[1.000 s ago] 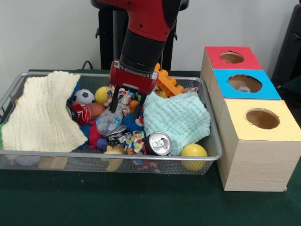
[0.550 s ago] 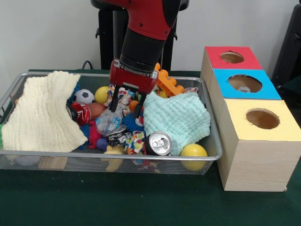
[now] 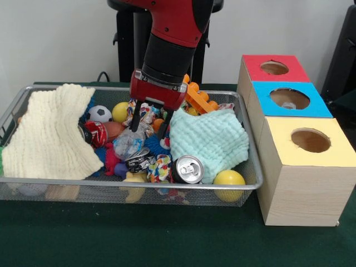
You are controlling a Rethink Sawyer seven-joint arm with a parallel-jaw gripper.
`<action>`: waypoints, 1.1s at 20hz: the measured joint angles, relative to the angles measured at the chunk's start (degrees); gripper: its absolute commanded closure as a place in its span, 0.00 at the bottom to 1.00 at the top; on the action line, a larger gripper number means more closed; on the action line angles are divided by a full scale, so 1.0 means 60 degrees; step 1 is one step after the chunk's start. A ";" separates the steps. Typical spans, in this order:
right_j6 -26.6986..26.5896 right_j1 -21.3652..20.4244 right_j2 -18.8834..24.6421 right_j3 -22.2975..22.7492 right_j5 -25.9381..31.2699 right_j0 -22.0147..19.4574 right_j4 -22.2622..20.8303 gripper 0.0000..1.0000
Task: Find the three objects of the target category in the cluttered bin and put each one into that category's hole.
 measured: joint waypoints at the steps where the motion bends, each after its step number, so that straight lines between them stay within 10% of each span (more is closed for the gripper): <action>1: 0.0000 0.0001 -0.0001 0.0004 0.0000 0.0000 -0.0031 0.00; 22: 0.0000 -0.0034 -0.0003 0.0040 0.0000 -0.0290 -0.0545 0.00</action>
